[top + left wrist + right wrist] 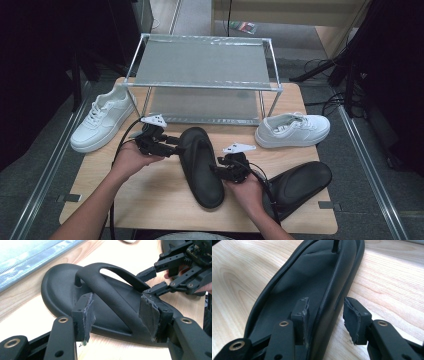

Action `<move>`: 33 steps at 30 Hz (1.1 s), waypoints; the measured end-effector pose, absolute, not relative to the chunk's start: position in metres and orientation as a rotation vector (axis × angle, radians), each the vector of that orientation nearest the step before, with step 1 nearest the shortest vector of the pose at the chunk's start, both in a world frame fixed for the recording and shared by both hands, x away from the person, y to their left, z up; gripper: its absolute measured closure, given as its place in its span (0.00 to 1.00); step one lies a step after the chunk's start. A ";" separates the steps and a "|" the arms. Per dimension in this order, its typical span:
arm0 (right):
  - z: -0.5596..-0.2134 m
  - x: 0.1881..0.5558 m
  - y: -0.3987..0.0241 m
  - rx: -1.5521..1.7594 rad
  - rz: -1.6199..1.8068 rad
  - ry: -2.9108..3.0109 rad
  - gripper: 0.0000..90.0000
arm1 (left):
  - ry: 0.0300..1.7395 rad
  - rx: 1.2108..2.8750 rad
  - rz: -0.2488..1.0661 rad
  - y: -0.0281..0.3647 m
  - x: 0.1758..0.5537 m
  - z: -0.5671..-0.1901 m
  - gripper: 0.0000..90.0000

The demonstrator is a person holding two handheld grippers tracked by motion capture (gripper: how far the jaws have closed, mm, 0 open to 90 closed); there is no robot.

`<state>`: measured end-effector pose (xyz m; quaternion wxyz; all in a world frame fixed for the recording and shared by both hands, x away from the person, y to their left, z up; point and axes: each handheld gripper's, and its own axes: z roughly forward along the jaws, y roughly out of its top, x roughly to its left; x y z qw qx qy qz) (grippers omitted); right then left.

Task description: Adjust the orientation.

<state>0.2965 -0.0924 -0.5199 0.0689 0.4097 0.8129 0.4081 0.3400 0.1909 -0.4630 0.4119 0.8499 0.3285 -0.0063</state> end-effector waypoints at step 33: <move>-0.520 0.309 -0.089 1.263 1.224 2.369 0.91 | 0.822 2.139 -0.009 0.192 0.343 -0.463 0.49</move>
